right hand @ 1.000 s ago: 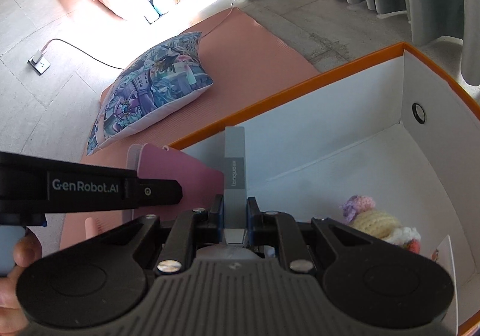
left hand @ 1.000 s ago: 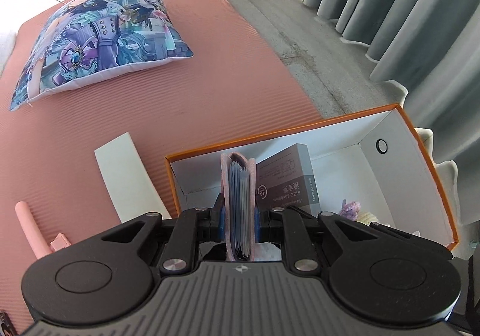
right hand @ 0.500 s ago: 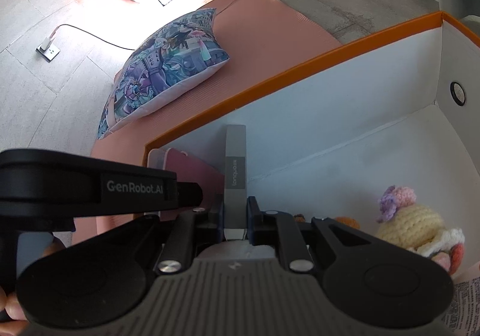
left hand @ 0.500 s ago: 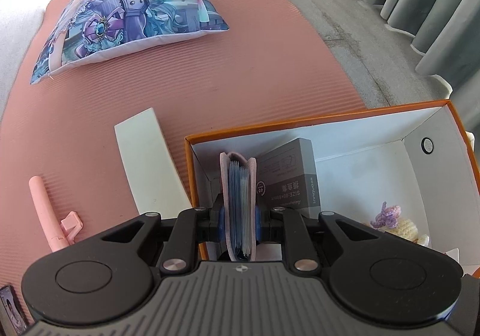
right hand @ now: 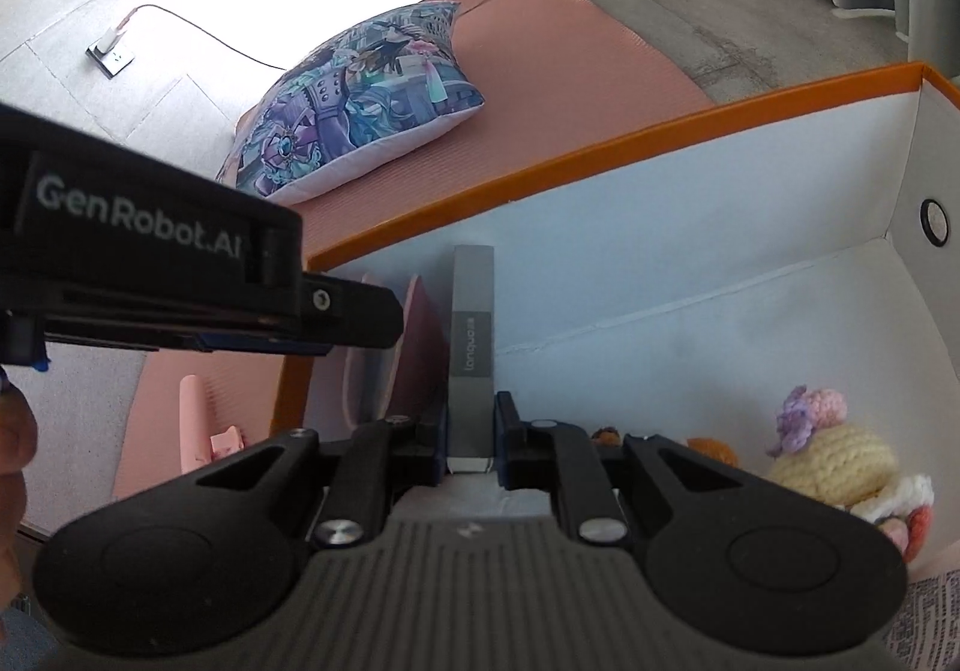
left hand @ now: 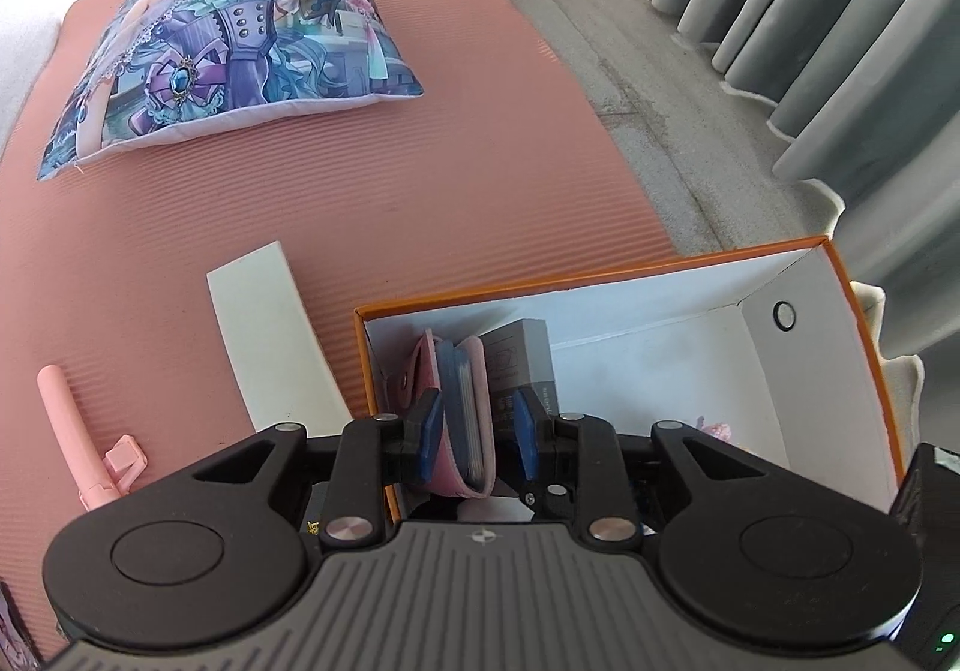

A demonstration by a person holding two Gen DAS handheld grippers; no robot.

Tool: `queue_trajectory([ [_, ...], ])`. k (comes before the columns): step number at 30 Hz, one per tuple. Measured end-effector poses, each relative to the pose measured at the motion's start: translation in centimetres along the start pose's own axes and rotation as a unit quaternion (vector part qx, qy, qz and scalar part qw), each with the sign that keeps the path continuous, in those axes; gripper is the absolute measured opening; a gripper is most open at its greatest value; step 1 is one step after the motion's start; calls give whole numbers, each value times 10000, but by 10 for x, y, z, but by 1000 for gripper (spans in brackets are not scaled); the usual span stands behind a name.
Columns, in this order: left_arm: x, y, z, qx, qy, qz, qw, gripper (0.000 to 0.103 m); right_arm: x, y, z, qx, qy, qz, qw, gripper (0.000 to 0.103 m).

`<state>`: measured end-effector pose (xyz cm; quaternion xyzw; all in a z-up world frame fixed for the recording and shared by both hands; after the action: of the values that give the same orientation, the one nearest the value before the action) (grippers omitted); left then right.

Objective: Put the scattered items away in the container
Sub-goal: 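Lower both items into the orange box and open both tools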

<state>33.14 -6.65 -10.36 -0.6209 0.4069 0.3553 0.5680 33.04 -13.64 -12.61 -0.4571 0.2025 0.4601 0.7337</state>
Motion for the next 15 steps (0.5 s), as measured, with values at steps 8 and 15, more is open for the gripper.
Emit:
queue_trajectory([
  [8,-32,9,25,-307,90,-492,9983,29,-1,4,15,-364,-273,-46,9990,33],
  [15,-48,24,59,-789,119,-741,9941,29,-3,1,18,-304,-395,-190,9986,37],
])
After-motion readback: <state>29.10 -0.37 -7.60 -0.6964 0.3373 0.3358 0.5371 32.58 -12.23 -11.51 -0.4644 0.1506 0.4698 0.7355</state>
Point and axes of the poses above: each gripper's, at about its wrist camera, not at the fingertips, and x roughly the way its jaws point, z to its left, y to its underside, the point moved 9 cm from there along x, roughly the way its jaws point, and after that the axes turned 7 degrees about x, right-handed, at the moved point
